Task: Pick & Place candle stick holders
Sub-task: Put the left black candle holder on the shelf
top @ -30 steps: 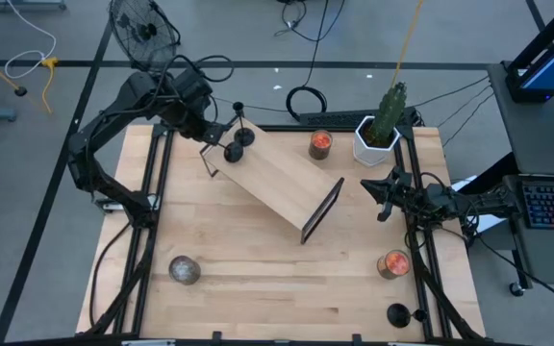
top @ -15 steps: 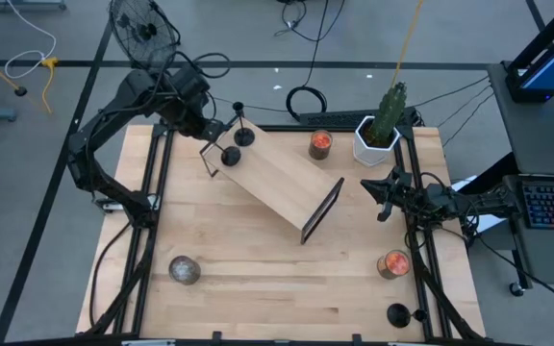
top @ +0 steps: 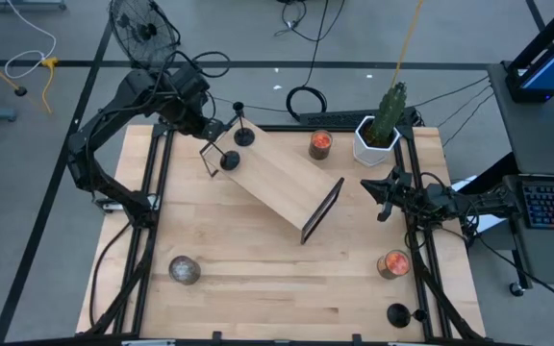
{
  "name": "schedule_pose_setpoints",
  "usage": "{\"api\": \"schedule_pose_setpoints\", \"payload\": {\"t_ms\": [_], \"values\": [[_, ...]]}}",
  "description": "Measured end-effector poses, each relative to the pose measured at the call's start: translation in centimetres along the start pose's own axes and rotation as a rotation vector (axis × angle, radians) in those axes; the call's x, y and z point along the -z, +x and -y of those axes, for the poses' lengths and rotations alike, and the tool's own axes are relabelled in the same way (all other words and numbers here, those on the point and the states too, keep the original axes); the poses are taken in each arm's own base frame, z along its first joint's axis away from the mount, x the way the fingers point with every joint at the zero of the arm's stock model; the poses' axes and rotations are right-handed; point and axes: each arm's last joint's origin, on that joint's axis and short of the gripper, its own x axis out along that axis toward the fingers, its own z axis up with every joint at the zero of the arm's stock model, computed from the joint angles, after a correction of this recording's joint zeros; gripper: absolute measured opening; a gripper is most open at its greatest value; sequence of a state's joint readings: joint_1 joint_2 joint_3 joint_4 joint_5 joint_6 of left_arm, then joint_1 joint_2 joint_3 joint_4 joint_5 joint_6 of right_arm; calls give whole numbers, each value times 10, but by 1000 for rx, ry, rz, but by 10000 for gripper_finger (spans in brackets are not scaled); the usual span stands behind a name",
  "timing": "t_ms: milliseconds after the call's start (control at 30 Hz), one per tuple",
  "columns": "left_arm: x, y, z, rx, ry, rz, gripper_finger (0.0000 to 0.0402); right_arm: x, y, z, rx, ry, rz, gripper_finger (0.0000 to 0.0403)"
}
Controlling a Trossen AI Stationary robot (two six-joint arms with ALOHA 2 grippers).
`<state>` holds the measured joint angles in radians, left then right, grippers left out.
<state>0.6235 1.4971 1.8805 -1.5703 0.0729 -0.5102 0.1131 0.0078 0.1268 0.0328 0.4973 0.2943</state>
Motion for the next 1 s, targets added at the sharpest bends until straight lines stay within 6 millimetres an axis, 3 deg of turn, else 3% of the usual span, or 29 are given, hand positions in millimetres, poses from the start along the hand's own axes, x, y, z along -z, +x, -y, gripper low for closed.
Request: {"api": "schedule_pose_setpoints", "payload": {"t_ms": [1000], "values": [[-8,-11,12,190,36,68,69,0,0,0,0,0,0,4]]}}
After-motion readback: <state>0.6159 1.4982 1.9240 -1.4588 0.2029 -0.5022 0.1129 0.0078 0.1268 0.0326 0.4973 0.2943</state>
